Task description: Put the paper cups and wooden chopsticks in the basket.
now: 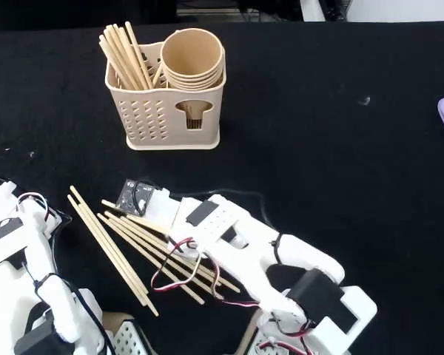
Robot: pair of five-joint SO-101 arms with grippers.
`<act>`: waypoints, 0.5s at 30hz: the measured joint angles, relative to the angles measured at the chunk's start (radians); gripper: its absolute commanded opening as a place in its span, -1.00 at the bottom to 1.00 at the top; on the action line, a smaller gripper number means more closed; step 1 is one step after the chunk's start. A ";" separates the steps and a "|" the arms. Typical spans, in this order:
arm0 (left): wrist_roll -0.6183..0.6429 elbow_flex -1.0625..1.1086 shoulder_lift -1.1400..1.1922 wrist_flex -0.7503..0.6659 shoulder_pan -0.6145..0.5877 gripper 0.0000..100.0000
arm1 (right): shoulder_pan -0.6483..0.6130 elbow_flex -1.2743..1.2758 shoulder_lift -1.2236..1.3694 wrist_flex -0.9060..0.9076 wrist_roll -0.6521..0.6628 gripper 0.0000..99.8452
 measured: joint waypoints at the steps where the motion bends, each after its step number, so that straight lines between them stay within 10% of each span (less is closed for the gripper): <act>1: 0.000 0.000 0.000 0.000 0.000 -0.71 | 0.014 0.000 -0.011 0.006 -0.002 -0.98; 15: 0.000 0.000 0.000 0.000 0.000 -0.71 | 0.107 0.175 -0.614 0.009 -0.097 -0.98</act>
